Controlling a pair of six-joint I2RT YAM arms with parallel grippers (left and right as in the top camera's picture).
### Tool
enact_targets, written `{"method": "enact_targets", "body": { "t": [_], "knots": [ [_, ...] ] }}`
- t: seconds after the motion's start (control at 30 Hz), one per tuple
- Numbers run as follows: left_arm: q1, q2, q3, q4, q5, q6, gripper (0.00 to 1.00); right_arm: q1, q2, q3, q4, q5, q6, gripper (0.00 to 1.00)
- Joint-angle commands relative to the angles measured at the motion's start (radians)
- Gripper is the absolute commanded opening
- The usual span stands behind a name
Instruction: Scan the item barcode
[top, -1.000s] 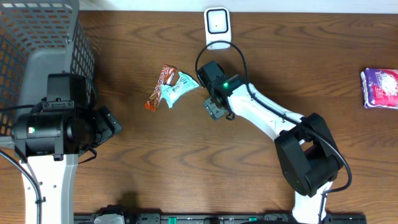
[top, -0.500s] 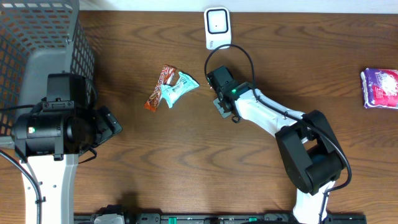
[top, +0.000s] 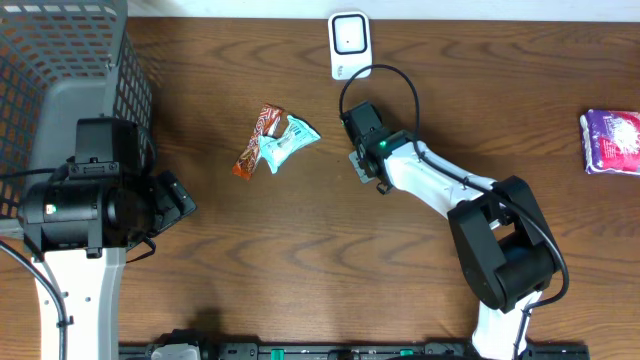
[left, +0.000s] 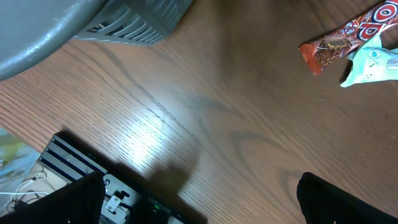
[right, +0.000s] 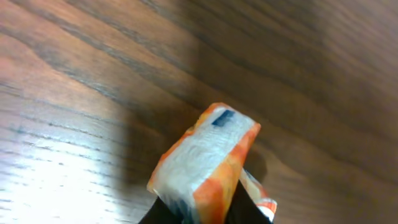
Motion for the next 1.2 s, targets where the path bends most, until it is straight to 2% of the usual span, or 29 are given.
{"method": "enact_targets", "body": {
  "t": [0.0, 0.23, 0.4, 0.63, 0.83, 1.17],
  "knots": [
    [0.005, -0.001, -0.001, -0.004, -0.015, -0.009, 0.98, -0.032, -0.02, 0.052, -0.042, -0.203, 0.082, 0.01],
    [0.005, -0.001, -0.001, -0.004, -0.015, -0.01, 0.98, -0.153, -0.031, 0.1, -0.07, -0.67, 0.082, 0.01],
    [0.005, -0.001, -0.001, -0.004, -0.015, -0.01, 0.98, -0.238, -0.031, 0.097, -0.071, -0.855, 0.119, 0.01],
    [0.005, -0.001, -0.001, -0.004, -0.015, -0.009, 0.98, -0.294, -0.031, 0.062, -0.047, -0.893, 0.2, 0.01],
    [0.005, -0.001, -0.001, -0.003, -0.015, -0.009, 0.98, -0.315, -0.028, 0.03, 0.041, -1.047, 0.256, 0.01],
    [0.005, -0.001, -0.001, -0.004, -0.015, -0.01, 0.98, -0.316, 0.001, -0.076, 0.219, -1.006, 0.482, 0.03]
  ]
}}
